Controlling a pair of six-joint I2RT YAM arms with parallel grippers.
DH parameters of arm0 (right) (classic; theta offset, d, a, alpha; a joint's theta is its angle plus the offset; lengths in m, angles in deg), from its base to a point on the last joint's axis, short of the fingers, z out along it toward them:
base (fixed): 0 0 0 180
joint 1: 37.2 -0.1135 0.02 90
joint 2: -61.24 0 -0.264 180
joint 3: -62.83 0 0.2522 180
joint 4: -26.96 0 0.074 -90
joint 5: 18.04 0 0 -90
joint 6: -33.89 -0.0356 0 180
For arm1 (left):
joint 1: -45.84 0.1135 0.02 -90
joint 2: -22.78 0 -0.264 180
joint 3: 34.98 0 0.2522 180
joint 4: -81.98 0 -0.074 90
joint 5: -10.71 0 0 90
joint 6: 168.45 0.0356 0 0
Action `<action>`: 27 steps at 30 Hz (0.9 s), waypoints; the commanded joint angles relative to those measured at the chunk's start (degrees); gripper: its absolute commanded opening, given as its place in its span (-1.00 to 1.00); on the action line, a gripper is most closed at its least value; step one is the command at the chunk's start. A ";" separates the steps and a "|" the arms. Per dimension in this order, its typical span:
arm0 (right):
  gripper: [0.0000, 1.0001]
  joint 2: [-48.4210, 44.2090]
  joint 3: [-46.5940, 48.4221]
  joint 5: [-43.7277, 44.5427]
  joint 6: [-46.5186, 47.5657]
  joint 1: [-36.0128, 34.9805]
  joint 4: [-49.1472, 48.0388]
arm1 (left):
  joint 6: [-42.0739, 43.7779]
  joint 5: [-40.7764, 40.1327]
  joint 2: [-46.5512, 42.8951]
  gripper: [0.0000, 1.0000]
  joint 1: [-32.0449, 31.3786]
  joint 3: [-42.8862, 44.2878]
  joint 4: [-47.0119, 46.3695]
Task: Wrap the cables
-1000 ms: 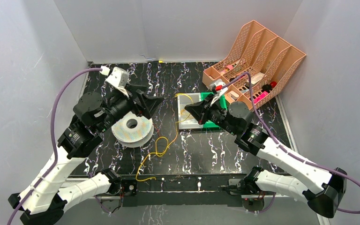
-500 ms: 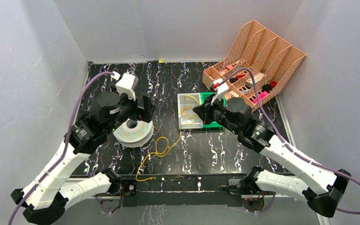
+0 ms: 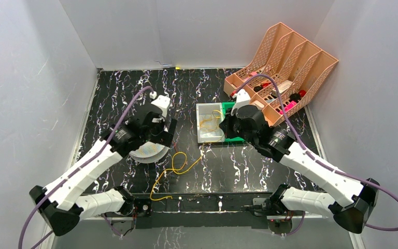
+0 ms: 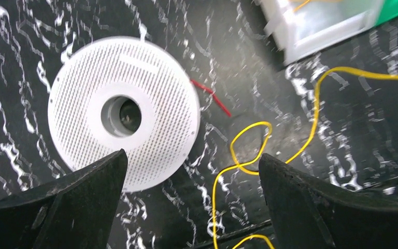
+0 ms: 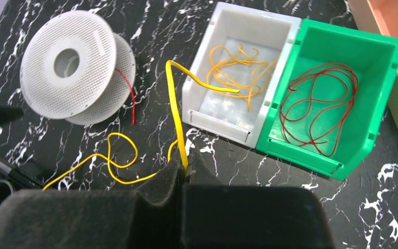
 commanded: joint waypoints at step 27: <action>-1.00 -8.99 -10.98 -8.75 -8.95 11.66 -3.25 | -39.27 -40.01 57.38 0.97 1.86 25.29 22.32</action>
